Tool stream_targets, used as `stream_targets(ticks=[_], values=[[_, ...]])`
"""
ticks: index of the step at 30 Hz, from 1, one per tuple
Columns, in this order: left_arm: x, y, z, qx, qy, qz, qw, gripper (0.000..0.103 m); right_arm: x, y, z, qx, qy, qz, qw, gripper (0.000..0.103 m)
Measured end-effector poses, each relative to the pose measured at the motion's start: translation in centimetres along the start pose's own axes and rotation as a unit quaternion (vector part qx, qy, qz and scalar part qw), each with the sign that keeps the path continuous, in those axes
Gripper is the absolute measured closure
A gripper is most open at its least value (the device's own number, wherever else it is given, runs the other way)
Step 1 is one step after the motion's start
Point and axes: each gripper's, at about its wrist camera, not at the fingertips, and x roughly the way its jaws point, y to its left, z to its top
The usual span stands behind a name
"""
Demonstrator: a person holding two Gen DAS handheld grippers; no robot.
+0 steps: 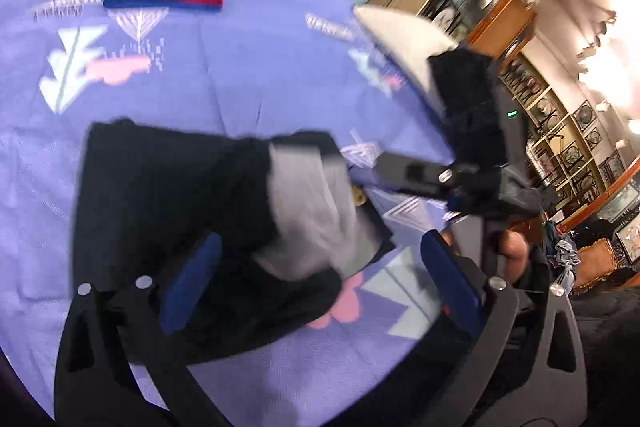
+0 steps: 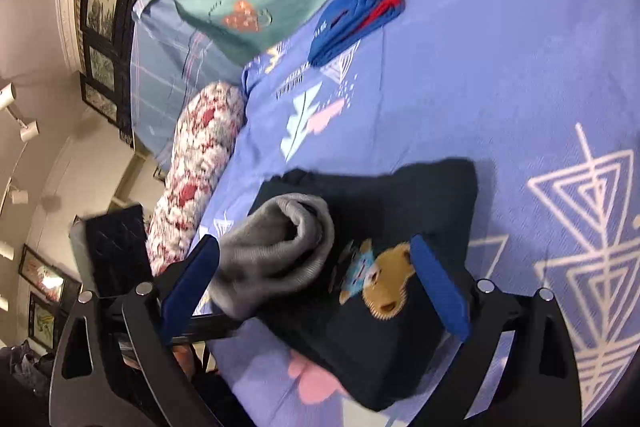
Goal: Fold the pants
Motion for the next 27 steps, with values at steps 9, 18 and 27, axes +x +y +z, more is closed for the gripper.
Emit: stream_targets(ticks=[9,18,27], values=[[-2.1,5.0,-2.8,-0.081,-0.005,-0.002,0.9967,0.002,3.1,2.9,-0.9,0.018,0.119,-0.036,0.992,0.007],[-1.2,4.2,-2.9,-0.061,0.001,-0.024,0.9979,0.002,5.5,5.4,-0.3,-0.048,0.134,-0.041,0.989,0.082],[1.8,1.7,-1.6,-0.007,0.028,-0.05,0.9983,0.002,-0.9,5.1,3.3,-0.058,0.069,-0.118,0.989,0.088]])
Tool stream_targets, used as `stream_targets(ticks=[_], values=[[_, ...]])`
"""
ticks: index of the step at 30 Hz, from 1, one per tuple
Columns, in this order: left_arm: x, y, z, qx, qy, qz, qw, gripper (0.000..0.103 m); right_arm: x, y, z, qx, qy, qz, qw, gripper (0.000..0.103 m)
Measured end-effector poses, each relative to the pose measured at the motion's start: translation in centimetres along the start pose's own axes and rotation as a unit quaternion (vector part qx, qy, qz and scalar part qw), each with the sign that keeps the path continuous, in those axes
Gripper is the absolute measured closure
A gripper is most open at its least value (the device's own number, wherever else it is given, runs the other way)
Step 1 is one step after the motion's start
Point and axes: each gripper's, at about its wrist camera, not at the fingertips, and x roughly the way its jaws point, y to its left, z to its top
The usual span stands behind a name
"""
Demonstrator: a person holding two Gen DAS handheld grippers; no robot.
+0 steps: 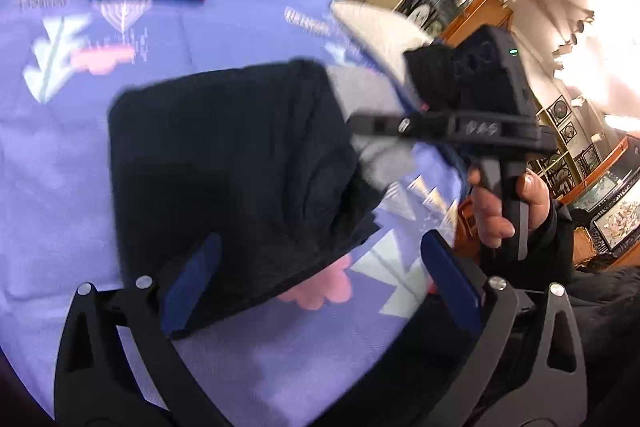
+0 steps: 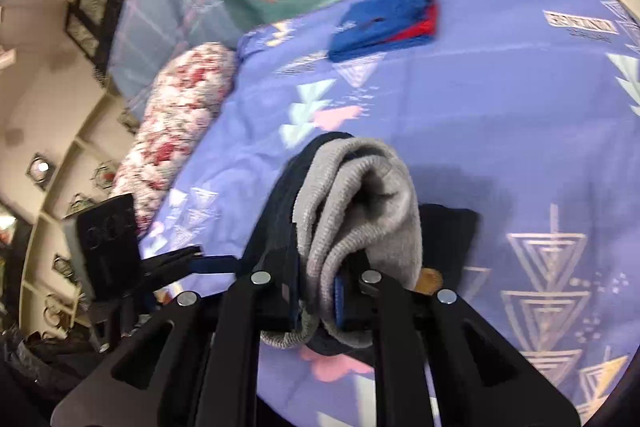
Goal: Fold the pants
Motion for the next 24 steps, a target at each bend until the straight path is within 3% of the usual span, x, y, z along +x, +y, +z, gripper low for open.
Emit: stream_targets(ticks=[3,6,11,14,16,18,21,23,24], values=[[1.9,2.6,-0.3,-0.035,0.016,0.004,0.9992,0.002,4.1,-4.1,-1.3,0.039,0.053,-0.042,0.997,0.079],[0.0,1.6,-0.5,-0.018,0.0,-0.003,0.9998,0.002,3.0,-4.6,-1.3,0.046,0.052,-0.025,0.997,0.077],[-1.7,0.0,-1.2,0.019,-0.015,-0.019,0.9995,0.002,-4.8,0.0,0.8,-0.031,-0.045,-0.088,0.995,0.049],[0.5,1.3,-1.5,-0.009,0.018,-0.014,0.9997,0.002,-5.1,3.4,2.2,-0.068,-0.057,-0.038,0.995,0.047],[1.3,1.4,-1.9,0.004,0.007,-0.004,1.0,0.002,-2.7,5.9,3.4,-0.093,-0.036,-0.011,0.995,0.046],[1.5,0.7,-2.1,0.026,0.001,0.012,0.9996,0.002,2.1,7.0,4.0,-0.105,0.012,-0.018,0.994,0.042],[1.9,-0.5,-3.0,0.068,-0.003,0.042,0.9968,0.002,9.4,2.5,3.6,-0.024,0.109,-0.079,0.991,0.038],[2.3,-1.0,-3.4,0.089,-0.003,0.06,0.9942,0.002,11.1,0.0,3.0,0.013,0.128,-0.074,0.989,0.038],[2.3,-1.3,-3.5,0.098,-0.007,0.064,0.9931,0.002,10.8,0.5,3.1,0.007,0.127,-0.079,0.989,0.038]])
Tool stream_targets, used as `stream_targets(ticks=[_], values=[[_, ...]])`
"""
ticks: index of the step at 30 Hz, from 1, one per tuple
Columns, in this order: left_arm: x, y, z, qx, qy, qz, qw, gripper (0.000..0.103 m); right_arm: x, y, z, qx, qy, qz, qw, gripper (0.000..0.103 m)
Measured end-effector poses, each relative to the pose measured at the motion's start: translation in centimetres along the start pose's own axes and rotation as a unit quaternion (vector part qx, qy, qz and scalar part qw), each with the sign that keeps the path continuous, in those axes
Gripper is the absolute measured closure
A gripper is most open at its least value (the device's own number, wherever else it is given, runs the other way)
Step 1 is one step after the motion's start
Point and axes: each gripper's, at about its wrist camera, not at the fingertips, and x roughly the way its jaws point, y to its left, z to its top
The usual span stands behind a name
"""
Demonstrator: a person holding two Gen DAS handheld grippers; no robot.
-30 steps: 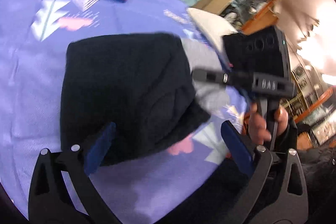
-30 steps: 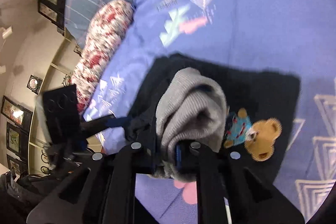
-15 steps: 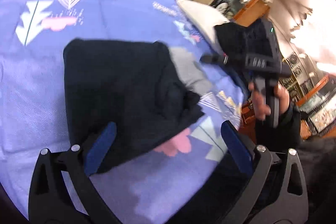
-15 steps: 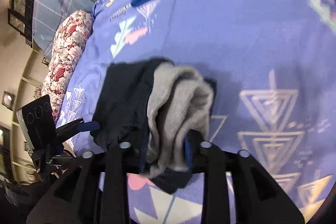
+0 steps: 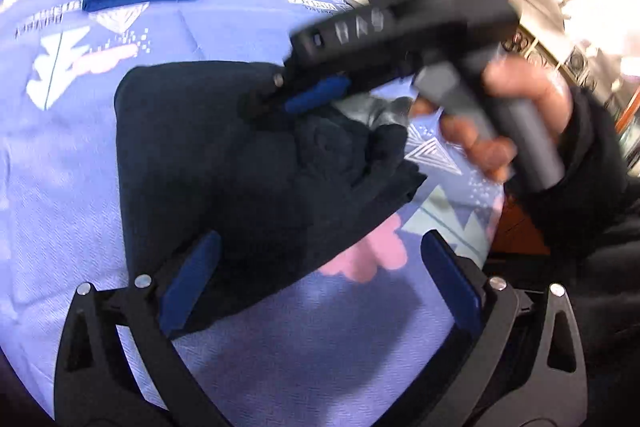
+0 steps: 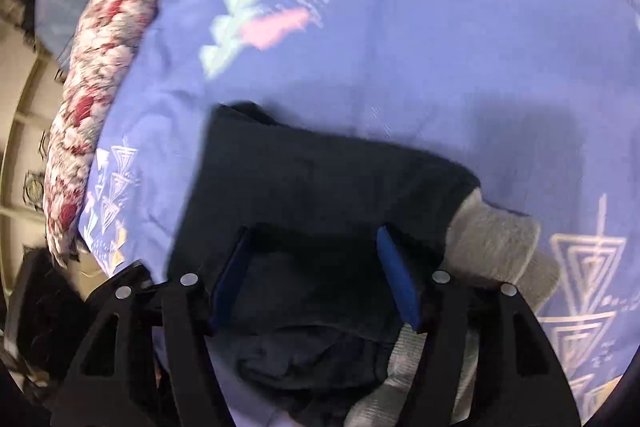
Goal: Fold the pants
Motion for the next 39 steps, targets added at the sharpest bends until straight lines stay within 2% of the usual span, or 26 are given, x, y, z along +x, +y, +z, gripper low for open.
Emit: stream_targets(ticks=[1,3,4,5,7,10,11,12,15,17,19,21,23,25,27,29,32,33,36,39], values=[[0.1,-0.2,0.0,0.008,-0.001,0.005,1.0,0.002,-0.9,1.1,0.1,-0.012,-0.003,-0.001,1.0,0.037],[0.1,-0.1,0.1,0.009,0.001,0.006,0.9999,0.002,-2.9,4.0,0.5,-0.048,-0.028,0.052,0.997,0.037],[0.1,0.0,0.1,0.008,0.0,0.005,1.0,0.002,-4.0,4.9,0.5,-0.068,-0.038,0.065,0.995,0.035],[-0.1,0.1,0.2,0.007,0.0,0.004,1.0,0.002,-4.5,6.6,1.1,-0.09,-0.053,0.081,0.991,0.031],[-0.1,0.0,0.1,0.006,-0.001,0.004,1.0,0.002,-3.6,8.4,2.3,-0.095,-0.059,0.108,0.988,0.021],[-0.1,-0.3,0.1,0.01,-0.002,0.011,0.9999,0.002,2.1,7.6,4.4,-0.056,-0.008,0.106,0.993,0.02],[0.1,-0.2,0.0,0.008,0.002,0.014,0.9999,0.002,4.7,6.1,4.7,-0.027,0.023,0.107,0.994,0.02],[0.0,-0.1,-0.1,0.007,0.0,0.01,0.9999,0.002,5.5,5.2,4.7,-0.013,0.013,0.132,0.991,0.02],[-0.9,0.2,0.2,-0.001,-0.009,-0.012,0.9999,0.002,3.0,4.9,4.2,-0.01,-0.002,0.152,0.988,0.02],[-2.0,1.0,0.9,-0.027,-0.013,-0.04,0.9987,0.002,-0.6,4.5,3.4,-0.02,-0.026,0.166,0.986,0.019],[-4.4,2.7,1.8,-0.061,-0.04,-0.066,0.9951,0.002,-5.5,3.3,2.1,-0.04,-0.074,0.142,0.986,0.015],[-6.4,5.1,2.5,-0.1,-0.06,-0.075,0.9903,0.002,-8.9,1.8,1.0,-0.041,-0.112,0.092,0.989,0.001],[-7.0,8.2,3.0,-0.147,-0.062,-0.075,0.9844,0.002,-11.5,-1.4,-0.6,-0.017,-0.134,0.034,0.99,0.001],[-6.0,11.5,3.1,-0.198,-0.04,-0.069,0.977,0.002,-11.4,-4.8,-2.2,0.019,-0.112,0.02,0.993,0.001],[-4.4,13.0,3.0,-0.223,-0.018,-0.077,0.9716,0.002,-9.1,-7.8,-3.8,0.047,-0.058,0.031,0.997,0.001],[-1.9,13.5,3.3,-0.229,0.01,-0.08,0.97,0.002,-6.7,-8.9,-5.1,0.048,-0.034,0.052,0.997,0.001],[1.5,13.1,4.0,-0.22,0.061,-0.085,0.97,0.002,-3.5,-8.1,-5.5,0.037,-0.013,0.112,0.993,0.001],[2.2,12.8,4.4,-0.207,0.066,-0.073,0.9734,0.002,-2.4,-7.9,-5.3,0.039,-0.001,0.125,0.991,0.001],[3.3,11.7,5.0,-0.191,0.071,-0.046,0.9779,0.002,-1.6,-6.6,-4.6,0.025,-0.016,0.089,0.996,0.001],[3.8,10.6,5.2,-0.169,0.076,-0.022,0.9824,0.002,-1.1,-5.0,-4.1,0.011,-0.007,0.051,0.999,0.001]])
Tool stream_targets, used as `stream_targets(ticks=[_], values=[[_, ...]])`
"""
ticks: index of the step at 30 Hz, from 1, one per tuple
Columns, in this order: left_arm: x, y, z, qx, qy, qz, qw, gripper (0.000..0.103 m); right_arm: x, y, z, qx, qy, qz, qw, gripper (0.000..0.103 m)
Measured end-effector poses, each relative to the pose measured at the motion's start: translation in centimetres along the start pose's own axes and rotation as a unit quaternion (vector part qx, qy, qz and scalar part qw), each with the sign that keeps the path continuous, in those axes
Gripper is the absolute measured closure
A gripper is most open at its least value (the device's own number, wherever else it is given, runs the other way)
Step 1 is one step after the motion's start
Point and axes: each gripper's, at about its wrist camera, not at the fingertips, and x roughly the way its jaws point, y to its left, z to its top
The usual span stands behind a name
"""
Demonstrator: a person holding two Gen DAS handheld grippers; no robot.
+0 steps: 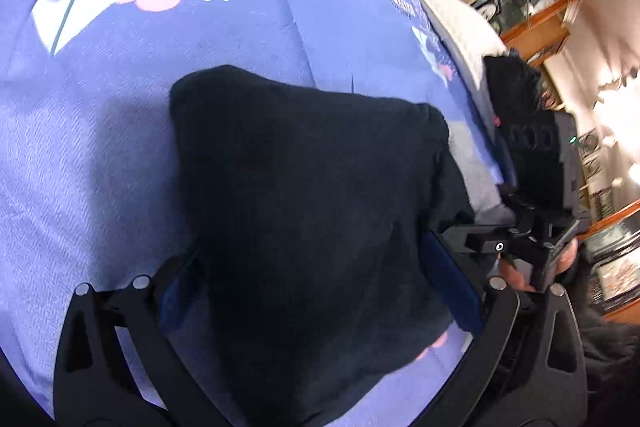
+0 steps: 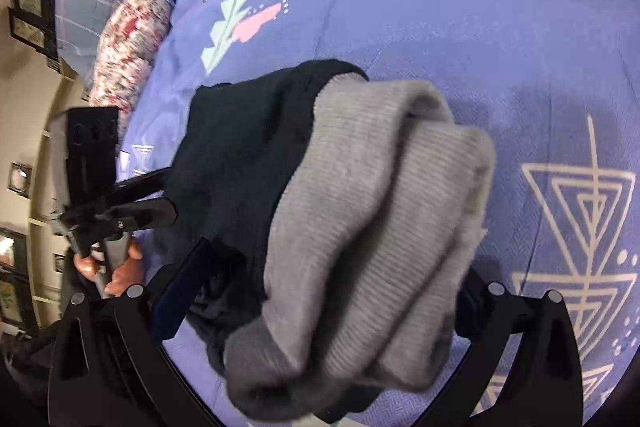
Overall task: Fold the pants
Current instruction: 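Grasp the folded black pants bundle with the right gripper and lift it, then carry the pants with the right gripper onto the blue clothes stack and release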
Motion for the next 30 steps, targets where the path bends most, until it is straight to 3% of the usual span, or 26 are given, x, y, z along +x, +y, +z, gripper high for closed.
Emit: stream_targets(ticks=[3,6,8,9,11,13,18,24,30], values=[[0.7,-1.7,-0.4,0.044,0.008,0.05,0.9977,0.003,0.1,0.4,-0.4,-0.018,-0.014,-0.016,1.0,0.001],[0.6,-2.7,-1.2,0.059,0.002,0.069,0.9959,0.016,0.5,1.7,-1.4,-0.073,-0.026,-0.052,0.996,0.001],[-0.1,-2.5,-1.3,0.056,-0.008,0.06,0.9966,0.027,0.3,1.6,-1.8,-0.068,-0.044,-0.041,0.996,0.011],[-0.7,-2.4,-1.3,0.052,-0.017,0.046,0.9974,0.032,0.1,1.8,-1.8,-0.07,-0.048,-0.042,0.995,0.02],[-1.3,-2.4,-0.9,0.046,-0.026,0.035,0.998,0.034,-1.0,2.4,-1.9,-0.082,-0.068,-0.045,0.993,0.035],[-2.1,-2.5,-0.7,0.039,-0.036,0.024,0.9983,0.034,-2.2,3.0,-1.9,-0.09,-0.086,-0.038,0.992,0.041],[-5.7,-3.3,0.9,0.044,-0.087,0.0,0.9952,0.034,-4.1,4.9,-1.1,-0.106,-0.114,-0.03,0.987,0.045],[-7.9,-3.6,7.5,0.048,-0.126,0.012,0.9908,0.034,-7.0,5.6,4.9,-0.094,-0.161,0.005,0.982,0.047],[-9.7,-3.5,18.1,0.068,-0.17,0.05,0.9819,0.034,-8.0,6.8,14.3,-0.098,-0.194,0.002,0.976,0.053]])
